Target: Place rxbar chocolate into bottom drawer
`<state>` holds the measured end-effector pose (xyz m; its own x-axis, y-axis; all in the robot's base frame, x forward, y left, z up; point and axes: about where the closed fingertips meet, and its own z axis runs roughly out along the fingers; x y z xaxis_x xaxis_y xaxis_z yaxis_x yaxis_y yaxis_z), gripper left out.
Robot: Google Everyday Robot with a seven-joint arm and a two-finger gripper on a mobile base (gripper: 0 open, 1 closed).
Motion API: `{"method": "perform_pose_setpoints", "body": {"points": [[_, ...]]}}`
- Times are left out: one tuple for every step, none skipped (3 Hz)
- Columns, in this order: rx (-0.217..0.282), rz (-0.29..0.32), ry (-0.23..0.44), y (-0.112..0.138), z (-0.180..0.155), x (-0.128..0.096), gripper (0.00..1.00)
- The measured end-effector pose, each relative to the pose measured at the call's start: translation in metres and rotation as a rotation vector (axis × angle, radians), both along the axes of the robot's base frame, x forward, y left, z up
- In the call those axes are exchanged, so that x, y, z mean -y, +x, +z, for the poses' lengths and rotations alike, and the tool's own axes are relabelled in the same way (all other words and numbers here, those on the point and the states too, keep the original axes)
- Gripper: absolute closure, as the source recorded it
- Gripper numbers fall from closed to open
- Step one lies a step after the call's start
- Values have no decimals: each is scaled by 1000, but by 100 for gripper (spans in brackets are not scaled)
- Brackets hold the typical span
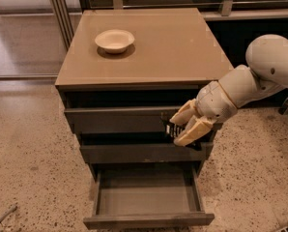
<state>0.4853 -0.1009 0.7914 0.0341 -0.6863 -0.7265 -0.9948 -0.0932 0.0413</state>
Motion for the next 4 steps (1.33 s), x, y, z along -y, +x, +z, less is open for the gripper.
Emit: {"method": "perform_pose_setpoints", "body": {"points": [[30,27,-54,7,-50,0,100],[75,46,-114,14,-110,0,100],[101,76,-191,15,-171,-1,100],[114,75,-204,17,-177,0,100]]}}
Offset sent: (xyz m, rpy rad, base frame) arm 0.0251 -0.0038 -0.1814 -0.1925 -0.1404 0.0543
